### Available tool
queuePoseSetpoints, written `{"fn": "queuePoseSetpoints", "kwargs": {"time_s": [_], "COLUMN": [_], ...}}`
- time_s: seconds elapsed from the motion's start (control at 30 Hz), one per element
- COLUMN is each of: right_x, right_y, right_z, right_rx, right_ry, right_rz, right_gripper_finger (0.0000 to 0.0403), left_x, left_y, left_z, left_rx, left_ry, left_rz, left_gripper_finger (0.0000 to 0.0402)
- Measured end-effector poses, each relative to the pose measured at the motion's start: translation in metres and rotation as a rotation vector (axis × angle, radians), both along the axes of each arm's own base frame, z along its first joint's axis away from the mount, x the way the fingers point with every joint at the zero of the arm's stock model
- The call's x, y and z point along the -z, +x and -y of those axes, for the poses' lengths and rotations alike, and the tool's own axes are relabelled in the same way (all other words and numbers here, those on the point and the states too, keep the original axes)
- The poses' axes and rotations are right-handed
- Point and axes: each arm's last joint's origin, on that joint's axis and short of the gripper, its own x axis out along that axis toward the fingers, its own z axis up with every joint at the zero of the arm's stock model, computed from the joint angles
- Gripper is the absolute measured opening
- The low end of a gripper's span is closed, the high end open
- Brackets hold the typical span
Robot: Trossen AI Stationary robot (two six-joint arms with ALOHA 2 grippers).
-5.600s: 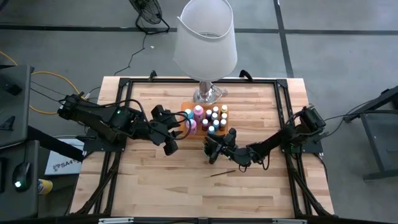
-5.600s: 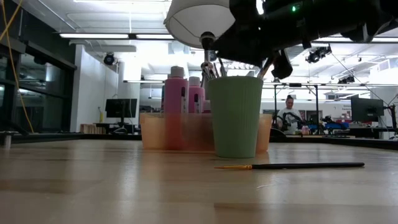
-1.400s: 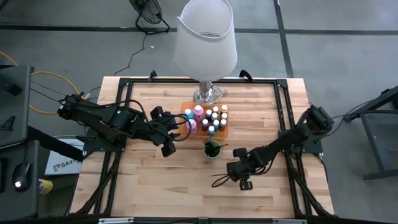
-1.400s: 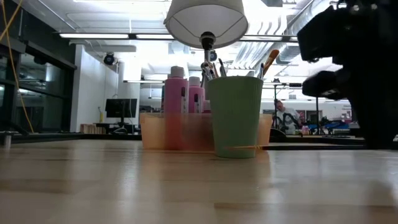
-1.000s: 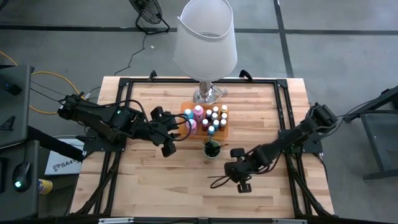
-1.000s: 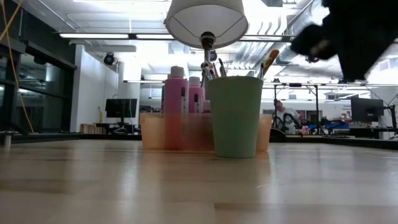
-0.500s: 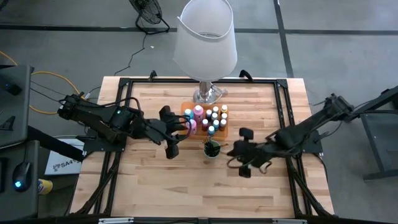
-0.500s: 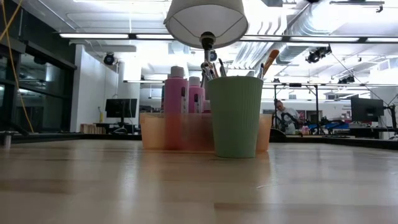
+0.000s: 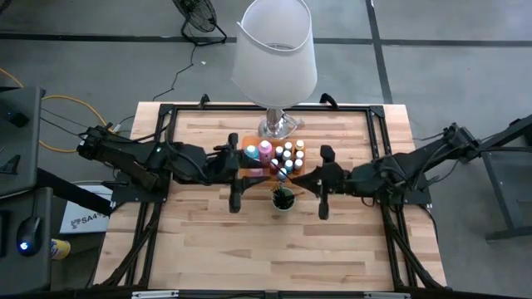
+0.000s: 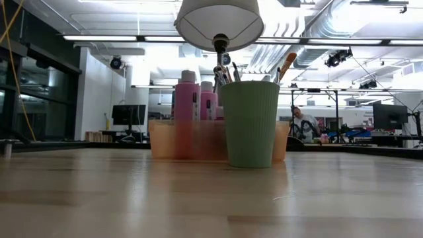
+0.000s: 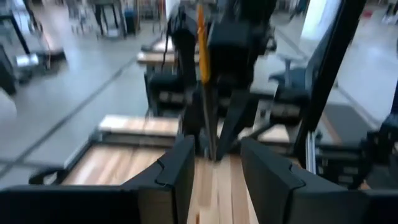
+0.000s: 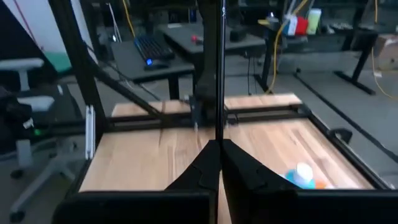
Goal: Pick & Place Paint Supplies
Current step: Put the orange paintbrushes into the green cup
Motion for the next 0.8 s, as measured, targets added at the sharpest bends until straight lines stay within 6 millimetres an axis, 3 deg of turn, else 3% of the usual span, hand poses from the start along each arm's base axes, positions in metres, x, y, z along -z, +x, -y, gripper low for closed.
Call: {"fn": "queuePoseSetpoints", "kwargs": {"time_s": [0.33, 0.63, 0.8], "right_x": [-0.008, 0.000, 0.003], "right_y": [0.020, 0.040, 0.044], "right_z": [0.017, 0.019, 0.019], "right_rx": [-0.063, -0.134, -0.134], "right_ry": [-0.014, -0.014, -0.016], "right_rz": [0.117, 0.149, 0.147], "right_gripper_finger": [0.0003, 0.0003, 0.0003], "left_x": [-0.009, -0.009, -0.009], "left_y": [0.001, 0.001, 0.001], "left_z": [0.000, 0.000, 0.000], "left_rx": [0.001, -0.004, -0.004], "left_ry": [0.032, 0.031, 0.032], "left_rz": [0.088, 0.088, 0.086], "left_gripper_finger": [0.0129, 0.0128, 0.0090]}}
